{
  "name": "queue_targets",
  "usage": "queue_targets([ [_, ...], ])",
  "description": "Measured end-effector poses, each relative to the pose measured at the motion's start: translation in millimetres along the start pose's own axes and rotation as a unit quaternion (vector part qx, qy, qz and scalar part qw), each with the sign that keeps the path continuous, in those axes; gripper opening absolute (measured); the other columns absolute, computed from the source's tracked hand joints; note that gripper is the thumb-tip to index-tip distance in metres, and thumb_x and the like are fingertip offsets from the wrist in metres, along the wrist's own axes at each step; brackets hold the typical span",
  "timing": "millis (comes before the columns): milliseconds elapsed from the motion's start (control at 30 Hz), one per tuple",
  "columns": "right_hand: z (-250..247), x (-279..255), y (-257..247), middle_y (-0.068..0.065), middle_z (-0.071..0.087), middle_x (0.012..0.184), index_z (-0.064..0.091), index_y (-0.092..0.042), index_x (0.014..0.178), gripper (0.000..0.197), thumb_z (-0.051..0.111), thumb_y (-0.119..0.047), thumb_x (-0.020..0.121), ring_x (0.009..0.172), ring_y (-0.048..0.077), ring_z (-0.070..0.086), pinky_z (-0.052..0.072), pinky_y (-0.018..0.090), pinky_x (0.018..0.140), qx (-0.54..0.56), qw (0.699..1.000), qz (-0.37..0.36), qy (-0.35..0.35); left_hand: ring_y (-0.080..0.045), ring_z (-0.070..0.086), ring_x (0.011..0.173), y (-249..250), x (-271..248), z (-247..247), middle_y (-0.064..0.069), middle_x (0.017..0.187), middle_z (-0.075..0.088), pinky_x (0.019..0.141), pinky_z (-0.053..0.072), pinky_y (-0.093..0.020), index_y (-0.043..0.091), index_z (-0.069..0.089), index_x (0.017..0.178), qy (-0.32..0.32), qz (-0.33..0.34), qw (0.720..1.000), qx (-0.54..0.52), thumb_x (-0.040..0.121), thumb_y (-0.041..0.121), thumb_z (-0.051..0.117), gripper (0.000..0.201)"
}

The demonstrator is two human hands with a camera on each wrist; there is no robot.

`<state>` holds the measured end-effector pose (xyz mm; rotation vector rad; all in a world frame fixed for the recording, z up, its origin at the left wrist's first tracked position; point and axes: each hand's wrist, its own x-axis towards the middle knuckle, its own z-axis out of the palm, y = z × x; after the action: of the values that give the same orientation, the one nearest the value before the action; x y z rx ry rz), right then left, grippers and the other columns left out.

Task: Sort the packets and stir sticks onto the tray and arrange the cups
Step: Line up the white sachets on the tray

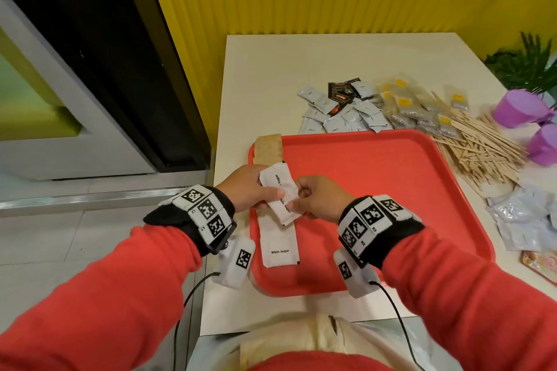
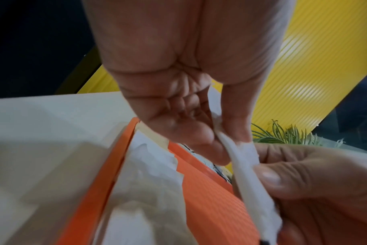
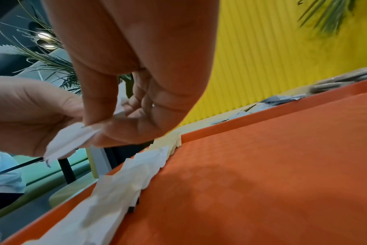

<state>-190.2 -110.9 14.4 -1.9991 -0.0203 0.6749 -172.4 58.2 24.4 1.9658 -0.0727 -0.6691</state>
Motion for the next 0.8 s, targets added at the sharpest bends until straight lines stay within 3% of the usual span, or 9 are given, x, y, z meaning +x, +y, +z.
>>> queue_targets([
  [133,-9,-2,2,-0.010,0.048,0.050,0.055,-0.017,0.066,0.023,0.067,-0.002,0.080,0.037,-0.003,0.044,0.034,0.014,0.046,-0.101,0.994,-0.003,-0.031,-0.019,0.060,0.075,-3,1,-7,-0.011,0.089,0.066,0.072,0.052,-0.031,0.013,0.063,0.088,0.019,-0.003,1.000,-0.008,0.085,0.005,0.064,0.009],
  [233,-5,-8,4,-0.011,0.052,0.060,0.068,-0.012,0.080,0.009,0.066,-0.004,0.080,0.042,-0.008,0.046,0.036,0.012,0.051,-0.159,0.982,0.004,-0.098,-0.016,0.051,0.067,-4,-2,-14,-0.007,0.079,0.059,0.064,0.043,-0.025,0.009,0.062,0.081,0.027,-0.008,1.000,0.008,0.086,0.006,0.062,0.006],
  [367,17,-13,5,-0.014,0.050,0.063,0.069,-0.007,0.096,0.018,0.070,-0.007,0.077,0.058,-0.001,0.048,0.037,0.014,0.059,-0.214,0.963,-0.007,-0.163,-0.015,0.045,0.061,-3,-7,-16,-0.005,0.070,0.052,0.058,0.039,-0.023,0.001,0.061,0.080,-0.011,-0.005,0.998,0.057,0.088,0.007,0.060,0.009],
  [467,30,-11,8,-0.014,0.048,0.064,0.065,-0.014,0.082,0.012,0.074,-0.011,0.074,0.069,0.010,0.048,0.038,0.021,0.061,-0.267,0.949,-0.009,-0.168,-0.012,0.045,0.059,-4,-12,-13,-0.002,0.068,0.051,0.058,0.038,-0.021,0.008,0.063,0.079,-0.049,0.004,0.990,0.129,0.087,0.009,0.062,0.009],
  [533,32,-9,11,-0.013,0.049,0.063,0.053,-0.023,0.067,0.026,0.076,-0.011,0.073,0.066,0.010,0.049,0.038,0.018,0.057,-0.296,0.941,0.000,-0.165,-0.011,0.045,0.058,-5,-15,-11,0.000,0.066,0.050,0.058,0.039,-0.021,0.006,0.064,0.081,-0.071,0.005,0.984,0.164,0.087,0.012,0.063,0.009],
  [667,23,-10,13,-0.009,0.052,0.062,0.049,-0.022,0.063,0.031,0.076,-0.008,0.070,0.057,0.007,0.049,0.041,0.019,0.058,-0.292,0.943,0.030,-0.157,-0.011,0.040,0.054,-10,-19,-10,0.001,0.058,0.043,0.058,0.038,-0.022,0.007,0.055,0.064,-0.103,0.002,0.977,0.189,0.087,0.011,0.062,0.024],
  [733,15,-10,13,-0.010,0.053,0.065,0.050,-0.023,0.063,0.031,0.074,-0.004,0.069,0.060,0.007,0.050,0.040,0.019,0.057,-0.279,0.950,0.039,-0.133,-0.007,0.042,0.054,-11,-21,-7,0.004,0.060,0.047,0.058,0.037,-0.016,0.004,0.065,0.076,-0.116,0.002,0.971,0.211,0.087,0.013,0.063,0.014],
  [800,9,-9,14,-0.009,0.055,0.065,0.053,-0.025,0.064,0.031,0.067,0.002,0.070,0.061,0.007,0.050,0.041,0.020,0.056,-0.264,0.958,0.047,-0.101,0.000,0.045,0.056,-11,-23,1,0.012,0.063,0.051,0.055,0.035,-0.004,0.005,0.070,0.095,-0.148,0.005,0.956,0.252,0.086,0.016,0.065,0.015],
])
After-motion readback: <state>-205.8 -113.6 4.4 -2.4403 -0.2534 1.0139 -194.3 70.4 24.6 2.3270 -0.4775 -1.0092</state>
